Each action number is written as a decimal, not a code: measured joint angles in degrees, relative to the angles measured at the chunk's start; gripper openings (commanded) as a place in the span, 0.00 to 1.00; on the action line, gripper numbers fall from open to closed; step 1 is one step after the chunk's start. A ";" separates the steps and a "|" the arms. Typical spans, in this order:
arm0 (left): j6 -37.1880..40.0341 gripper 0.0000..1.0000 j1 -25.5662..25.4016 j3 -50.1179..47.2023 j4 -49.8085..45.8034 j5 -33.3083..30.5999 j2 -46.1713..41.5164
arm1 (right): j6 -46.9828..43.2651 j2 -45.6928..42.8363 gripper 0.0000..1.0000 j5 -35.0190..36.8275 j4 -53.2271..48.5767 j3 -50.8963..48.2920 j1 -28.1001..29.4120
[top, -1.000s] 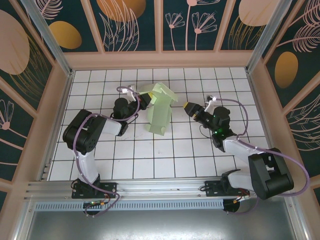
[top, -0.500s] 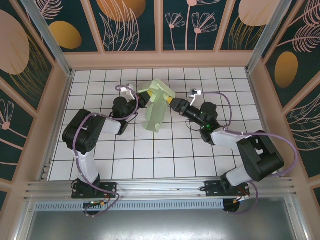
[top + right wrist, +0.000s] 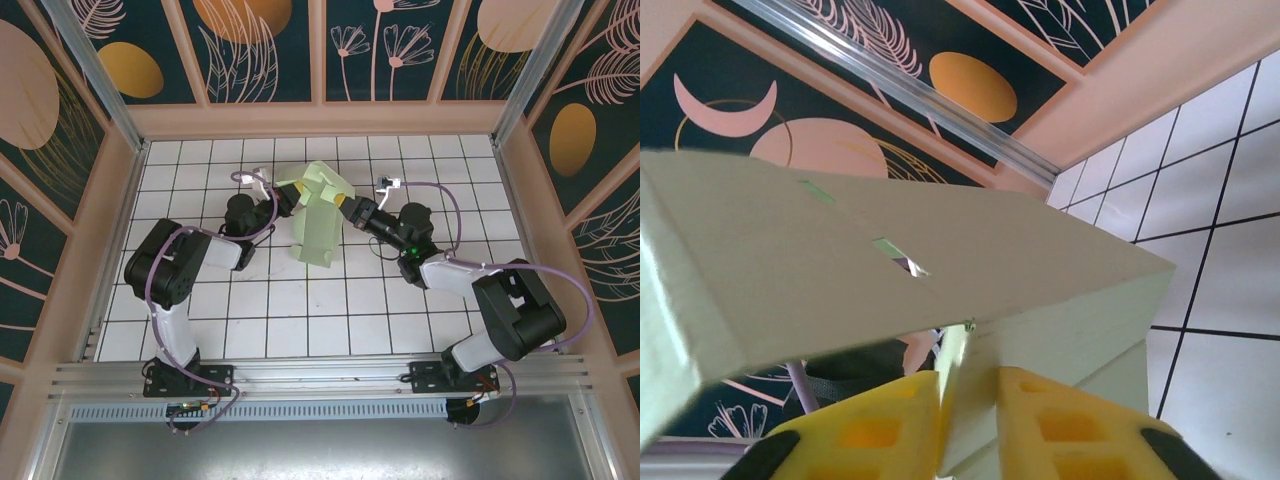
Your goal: Fold the paper box
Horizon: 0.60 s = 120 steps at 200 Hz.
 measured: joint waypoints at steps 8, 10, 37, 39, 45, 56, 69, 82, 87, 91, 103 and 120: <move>0.68 0.00 0.09 0.00 -0.44 -0.63 -0.48 | 0.31 0.02 0.06 0.04 -0.20 0.07 0.00; 1.01 0.00 0.13 0.00 -0.50 -0.76 -0.63 | 0.22 0.02 0.05 -0.02 -0.22 0.07 0.00; 3.98 0.00 0.59 -0.11 -1.44 -2.36 -2.21 | 0.94 0.63 0.00 0.20 -0.61 0.07 0.00; 4.07 0.00 0.61 -0.13 -1.53 -2.45 -2.23 | 0.92 0.66 0.00 0.22 -0.66 0.07 -0.02; 4.50 0.00 0.59 -0.15 -1.70 -2.49 -2.27 | 0.92 0.66 0.00 0.22 -0.68 0.07 -0.02; 4.92 0.00 0.59 -0.26 -2.08 -2.49 -2.27 | 0.92 0.66 0.04 0.22 -0.87 0.07 -0.02; 5.29 0.00 0.59 -0.33 -2.34 -2.47 -2.27 | 0.81 0.66 0.24 0.24 -1.60 0.07 -0.02; 5.55 0.00 0.31 -0.37 -2.58 -2.43 -2.27 | 0.28 0.63 0.35 0.20 -2.05 0.09 0.00; 5.55 0.00 0.31 -0.37 -2.64 -2.45 -2.27 | 0.26 0.63 0.38 0.24 -2.25 0.09 0.00; 5.57 0.00 0.24 -0.42 -2.64 -2.45 -2.27 | 0.46 0.63 0.41 0.31 -2.36 0.09 0.00; 5.55 0.00 0.11 -0.48 -2.64 -2.51 -2.27 | 0.13 0.57 0.49 0.48 -2.80 0.09 -0.13; 5.53 0.00 0.07 -0.59 -3.15 -3.74 -2.27 | -0.94 -0.59 0.55 1.51 -4.68 0.04 -0.46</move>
